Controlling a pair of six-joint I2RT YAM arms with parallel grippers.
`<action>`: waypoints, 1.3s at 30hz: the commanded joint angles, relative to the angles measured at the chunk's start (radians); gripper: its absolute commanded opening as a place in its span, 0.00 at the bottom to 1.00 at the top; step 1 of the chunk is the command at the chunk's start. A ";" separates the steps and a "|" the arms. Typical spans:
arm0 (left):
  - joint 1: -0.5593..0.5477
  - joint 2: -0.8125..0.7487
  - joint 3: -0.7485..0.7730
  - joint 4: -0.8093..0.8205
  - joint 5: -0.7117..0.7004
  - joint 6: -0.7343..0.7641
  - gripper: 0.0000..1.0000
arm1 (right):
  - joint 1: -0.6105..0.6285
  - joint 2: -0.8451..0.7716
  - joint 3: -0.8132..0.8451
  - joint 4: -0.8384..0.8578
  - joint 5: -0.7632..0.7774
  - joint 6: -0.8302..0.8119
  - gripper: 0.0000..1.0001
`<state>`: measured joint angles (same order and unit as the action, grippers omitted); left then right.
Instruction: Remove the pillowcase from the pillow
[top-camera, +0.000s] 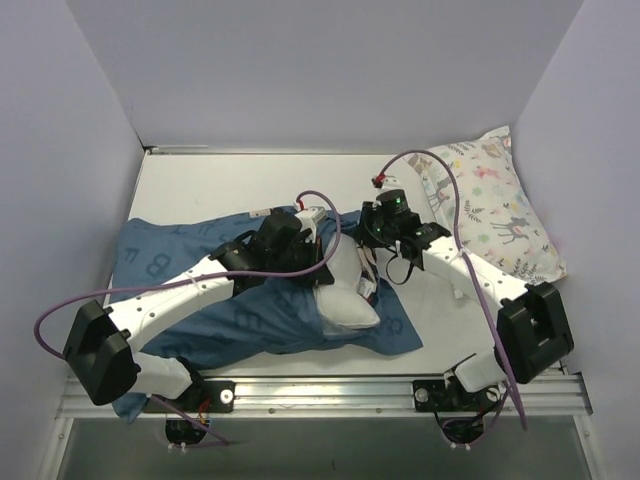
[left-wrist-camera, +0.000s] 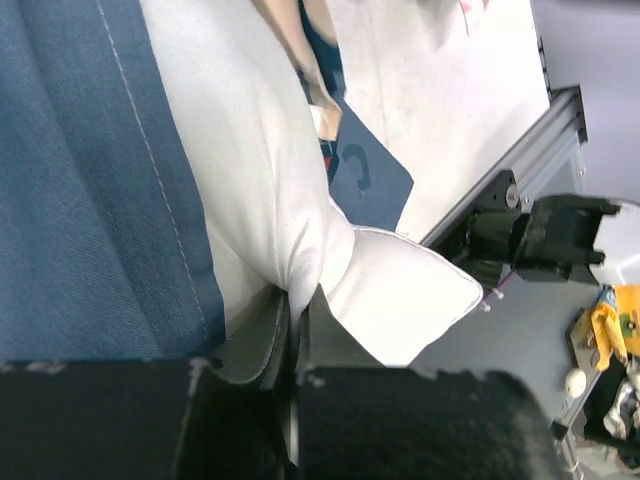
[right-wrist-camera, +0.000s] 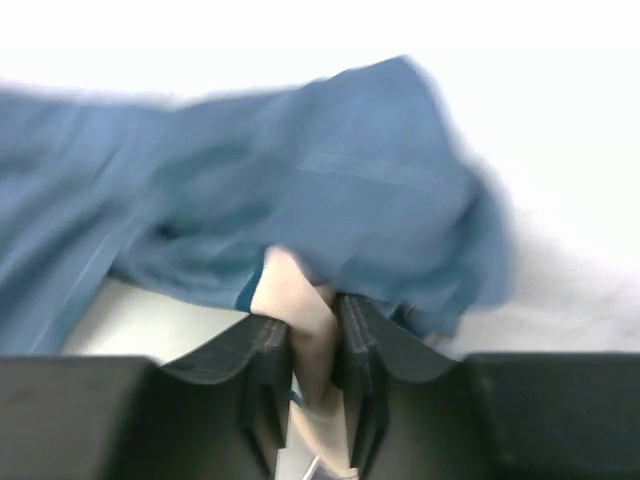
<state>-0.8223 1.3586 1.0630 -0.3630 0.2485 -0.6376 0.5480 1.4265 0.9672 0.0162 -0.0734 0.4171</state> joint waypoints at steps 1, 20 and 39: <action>-0.034 -0.056 0.060 -0.004 0.092 0.030 0.00 | -0.095 0.080 0.090 -0.053 0.109 0.012 0.19; -0.098 -0.364 0.117 0.084 -0.092 0.070 0.00 | -0.364 0.385 0.102 0.330 -0.402 0.279 0.13; -0.101 -0.179 0.225 0.493 -0.475 0.087 0.00 | -0.152 0.376 -0.100 0.824 -0.574 0.476 0.38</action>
<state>-0.9100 1.1217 1.1519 -0.1593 -0.1833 -0.5526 0.3603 1.8553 0.8936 0.7162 -0.6647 0.9020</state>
